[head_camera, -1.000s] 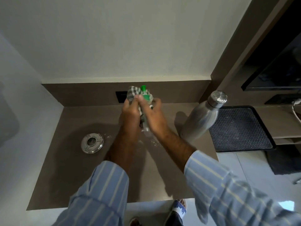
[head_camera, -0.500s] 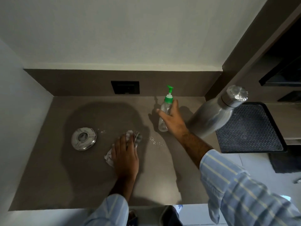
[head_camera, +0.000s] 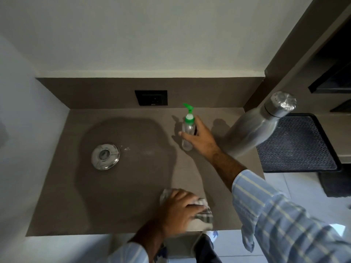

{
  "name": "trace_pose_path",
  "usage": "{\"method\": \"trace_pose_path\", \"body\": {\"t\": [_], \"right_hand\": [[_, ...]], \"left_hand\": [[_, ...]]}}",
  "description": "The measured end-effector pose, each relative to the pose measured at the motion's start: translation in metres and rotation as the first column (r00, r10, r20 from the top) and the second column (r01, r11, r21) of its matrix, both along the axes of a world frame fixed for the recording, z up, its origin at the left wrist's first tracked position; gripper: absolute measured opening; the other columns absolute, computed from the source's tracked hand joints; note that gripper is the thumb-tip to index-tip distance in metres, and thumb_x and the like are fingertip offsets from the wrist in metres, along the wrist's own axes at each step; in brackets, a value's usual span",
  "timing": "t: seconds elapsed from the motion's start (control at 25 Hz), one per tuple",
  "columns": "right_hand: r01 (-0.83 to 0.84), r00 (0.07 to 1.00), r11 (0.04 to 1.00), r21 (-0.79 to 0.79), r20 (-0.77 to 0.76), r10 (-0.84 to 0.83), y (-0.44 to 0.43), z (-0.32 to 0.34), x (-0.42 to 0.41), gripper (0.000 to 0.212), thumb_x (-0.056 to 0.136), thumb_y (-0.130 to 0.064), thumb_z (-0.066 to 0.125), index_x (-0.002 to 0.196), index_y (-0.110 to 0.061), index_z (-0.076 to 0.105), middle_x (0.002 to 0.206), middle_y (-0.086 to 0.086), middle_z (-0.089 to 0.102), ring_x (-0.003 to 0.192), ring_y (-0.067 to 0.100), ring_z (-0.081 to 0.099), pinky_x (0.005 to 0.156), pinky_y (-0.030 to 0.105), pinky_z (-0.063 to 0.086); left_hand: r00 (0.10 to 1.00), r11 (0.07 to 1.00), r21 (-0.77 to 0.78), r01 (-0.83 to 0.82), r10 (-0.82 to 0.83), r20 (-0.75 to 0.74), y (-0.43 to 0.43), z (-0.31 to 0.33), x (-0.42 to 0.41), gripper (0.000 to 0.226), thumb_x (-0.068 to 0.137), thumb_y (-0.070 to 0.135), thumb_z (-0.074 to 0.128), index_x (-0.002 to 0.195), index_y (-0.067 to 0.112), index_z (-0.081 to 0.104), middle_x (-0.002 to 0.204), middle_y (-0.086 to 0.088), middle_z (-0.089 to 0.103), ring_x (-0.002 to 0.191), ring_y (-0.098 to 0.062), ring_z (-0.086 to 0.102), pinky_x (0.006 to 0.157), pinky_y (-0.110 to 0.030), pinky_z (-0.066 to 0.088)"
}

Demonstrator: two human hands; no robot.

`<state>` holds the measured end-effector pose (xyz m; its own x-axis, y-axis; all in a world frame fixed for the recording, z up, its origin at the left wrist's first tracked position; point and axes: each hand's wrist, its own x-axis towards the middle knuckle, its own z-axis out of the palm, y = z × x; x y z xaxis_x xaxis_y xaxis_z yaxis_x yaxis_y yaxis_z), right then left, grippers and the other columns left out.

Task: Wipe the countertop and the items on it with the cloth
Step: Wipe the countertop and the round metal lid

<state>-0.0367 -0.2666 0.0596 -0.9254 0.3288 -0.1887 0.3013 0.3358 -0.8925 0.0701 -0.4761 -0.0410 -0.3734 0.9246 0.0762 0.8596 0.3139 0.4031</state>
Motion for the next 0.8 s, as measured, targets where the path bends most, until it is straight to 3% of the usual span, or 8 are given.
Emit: {"method": "trace_pose_path", "body": {"t": [0.08, 0.16, 0.24, 0.4, 0.48, 0.64, 0.72, 0.8], "right_hand": [[-0.059, 0.998, 0.998, -0.029, 0.002, 0.059, -0.019, -0.012, 0.007, 0.048, 0.084, -0.010, 0.080, 0.128, -0.010, 0.060, 0.113, 0.003, 0.070, 0.106, 0.023, 0.067, 0.095, 0.042, 0.055], [-0.086, 0.996, 0.991, -0.099, -0.011, 0.086, -0.037, -0.024, 0.010, 0.054, 0.085, -0.001, 0.078, 0.134, -0.012, 0.058, 0.116, 0.003, 0.068, 0.110, 0.024, 0.067, 0.099, 0.042, 0.053], [-0.116, 0.993, 0.983, -0.140, -0.038, 0.112, -0.050, -0.031, 0.011, 0.056, 0.086, 0.001, 0.076, 0.135, -0.020, 0.056, 0.120, 0.004, 0.068, 0.111, 0.023, 0.067, 0.103, 0.044, 0.053], [-0.154, 0.987, 0.987, -0.036, -0.055, 0.152, -0.064, -0.035, 0.009, 0.060, 0.081, -0.031, 0.079, 0.136, -0.022, 0.056, 0.128, 0.008, 0.070, 0.116, 0.027, 0.067, 0.103, 0.052, 0.054], [-0.179, 0.984, 0.984, -0.026, -0.032, 0.178, -0.062, -0.035, 0.006, 0.069, 0.079, -0.032, 0.082, 0.141, -0.021, 0.054, 0.132, 0.007, 0.068, 0.120, 0.025, 0.065, 0.105, 0.053, 0.052], [-0.092, 0.987, 0.991, 0.094, 0.140, 0.078, -0.061, -0.043, 0.038, 0.108, 0.059, -0.049, 0.097, 0.149, -0.024, 0.043, 0.137, -0.009, 0.050, 0.127, 0.012, 0.050, 0.111, 0.037, 0.047], [-0.079, 0.987, 0.945, 0.318, 0.156, 0.030, -0.084, -0.060, 0.068, 0.089, 0.063, -0.069, 0.086, 0.131, -0.022, 0.053, 0.118, -0.007, 0.052, 0.109, 0.013, 0.055, 0.094, 0.032, 0.053], [-0.155, 0.985, 0.940, 0.305, 0.117, 0.124, -0.127, -0.076, 0.067, 0.058, 0.082, -0.067, 0.071, 0.116, -0.022, 0.059, 0.103, -0.004, 0.057, 0.090, 0.012, 0.056, 0.080, 0.029, 0.051]], "left_hand": [[0.920, 0.928, 0.041, -0.370, 0.359, 0.159, -0.020, 0.007, 0.004, 0.033, 0.093, 0.041, 0.049, 0.117, 0.028, 0.067, 0.105, 0.002, 0.070, 0.096, -0.021, 0.065, 0.084, -0.042, 0.055], [0.560, 0.617, -0.003, -0.787, 0.715, 0.418, -0.036, 0.019, -0.018, 0.038, 0.095, 0.051, 0.040, 0.102, 0.025, 0.067, 0.090, 0.002, 0.072, 0.086, -0.021, 0.070, 0.076, -0.038, 0.059], [0.299, 0.380, -0.014, -0.925, 0.751, 0.588, -0.052, 0.026, -0.048, 0.039, 0.095, 0.050, 0.045, 0.103, 0.020, 0.068, 0.096, -0.003, 0.075, 0.093, -0.024, 0.071, 0.082, -0.036, 0.058], [0.204, 0.239, 0.038, -0.970, 0.723, 0.660, -0.079, 0.040, -0.084, 0.036, 0.098, 0.039, 0.053, 0.115, 0.011, 0.066, 0.110, 0.000, 0.068, 0.106, -0.020, 0.065, 0.090, -0.033, 0.047], [0.146, 0.180, 0.021, -0.983, 0.717, 0.682, -0.093, 0.043, -0.090, 0.037, 0.103, 0.036, 0.053, 0.130, 0.012, 0.061, 0.116, 0.006, 0.061, 0.113, -0.015, 0.059, 0.094, -0.029, 0.043], [-0.025, -0.052, 0.015, -0.999, 0.685, 0.728, -0.135, 0.059, -0.115, 0.047, 0.105, 0.040, 0.047, 0.144, 0.013, 0.051, 0.136, -0.011, 0.062, 0.117, -0.023, 0.060, 0.097, -0.037, 0.051], [-0.090, -0.164, 0.031, -0.986, 0.680, 0.728, -0.158, 0.065, -0.143, 0.048, 0.106, 0.038, 0.046, 0.144, 0.010, 0.050, 0.142, -0.017, 0.060, 0.123, -0.028, 0.060, 0.100, -0.037, 0.048], [-0.130, -0.147, -0.014, -0.989, 0.827, 0.547, -0.176, 0.060, -0.175, 0.048, 0.106, 0.037, 0.045, 0.138, 0.003, 0.054, 0.137, -0.025, 0.061, 0.124, -0.038, 0.061, 0.102, -0.044, 0.047]]}}
